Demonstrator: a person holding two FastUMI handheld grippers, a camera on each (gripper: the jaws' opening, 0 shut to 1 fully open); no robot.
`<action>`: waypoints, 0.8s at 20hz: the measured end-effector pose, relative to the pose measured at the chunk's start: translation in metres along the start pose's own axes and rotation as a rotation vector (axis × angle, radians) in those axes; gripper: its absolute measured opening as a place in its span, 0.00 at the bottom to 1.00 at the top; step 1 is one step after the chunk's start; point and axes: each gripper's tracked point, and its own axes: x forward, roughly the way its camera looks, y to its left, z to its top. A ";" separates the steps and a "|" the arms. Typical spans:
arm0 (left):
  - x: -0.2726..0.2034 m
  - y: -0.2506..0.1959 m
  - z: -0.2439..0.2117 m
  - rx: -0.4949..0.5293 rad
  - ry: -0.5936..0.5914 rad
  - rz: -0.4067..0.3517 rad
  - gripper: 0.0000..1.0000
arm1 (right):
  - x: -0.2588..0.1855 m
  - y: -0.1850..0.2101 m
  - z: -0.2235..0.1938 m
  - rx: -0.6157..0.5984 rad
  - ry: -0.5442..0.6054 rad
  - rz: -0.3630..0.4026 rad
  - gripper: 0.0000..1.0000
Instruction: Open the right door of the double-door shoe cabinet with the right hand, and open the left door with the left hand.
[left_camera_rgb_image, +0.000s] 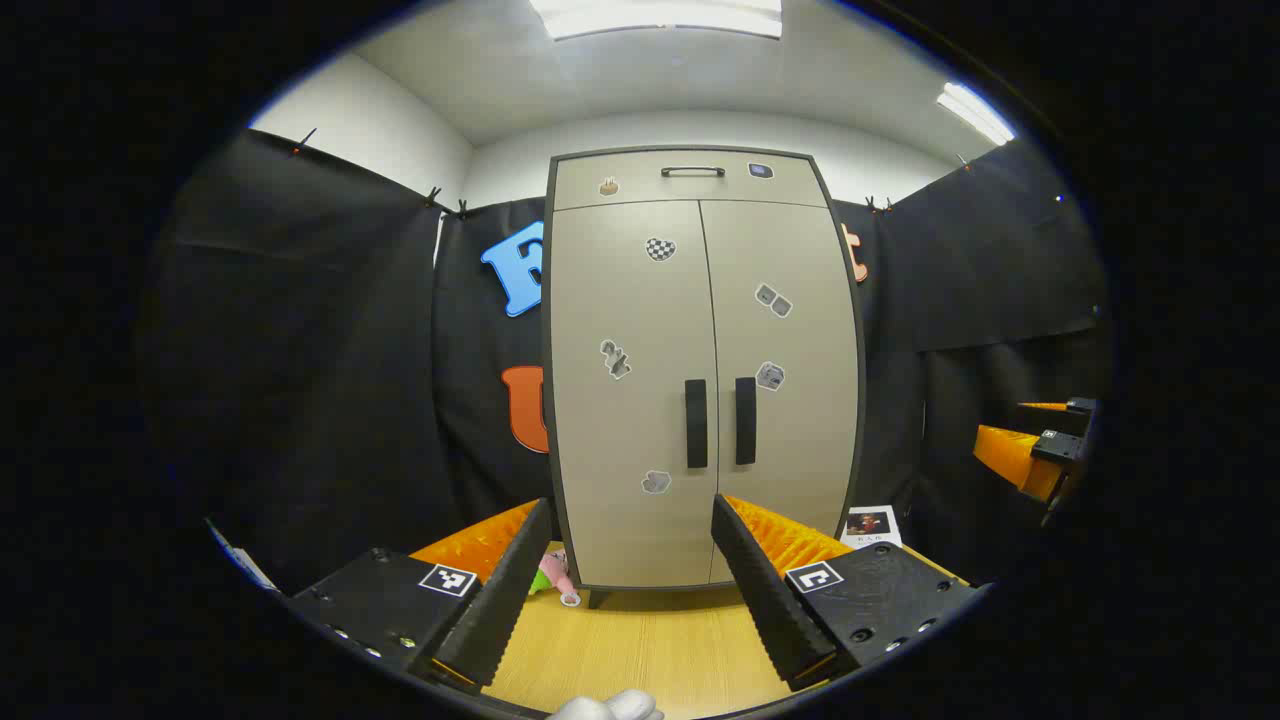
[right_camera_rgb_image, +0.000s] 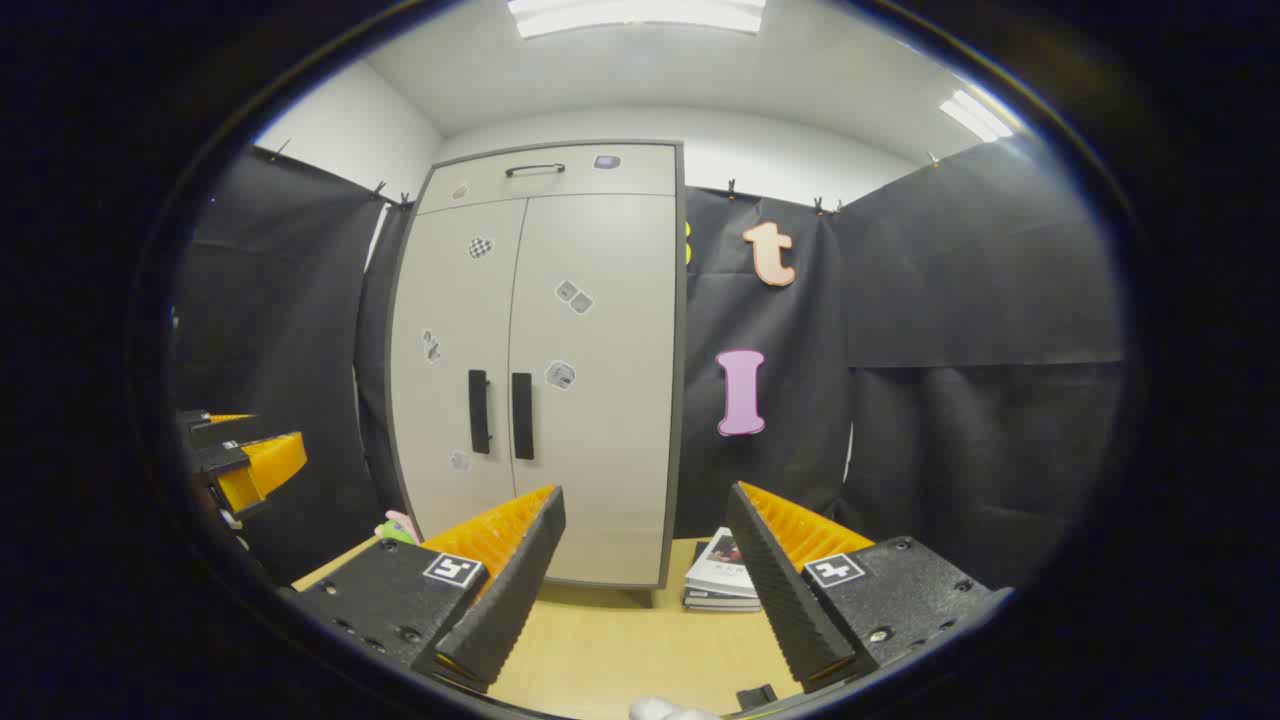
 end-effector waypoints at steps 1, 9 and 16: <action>-0.001 -0.001 0.001 0.002 -0.002 0.001 0.96 | 0.000 -0.001 -0.001 -0.002 0.002 -0.001 1.00; -0.005 0.003 -0.002 0.015 -0.002 0.006 0.96 | -0.003 -0.001 -0.001 -0.005 0.004 -0.005 1.00; -0.013 0.014 -0.006 0.016 0.007 0.022 0.96 | 0.008 0.016 -0.008 -0.008 0.013 0.016 1.00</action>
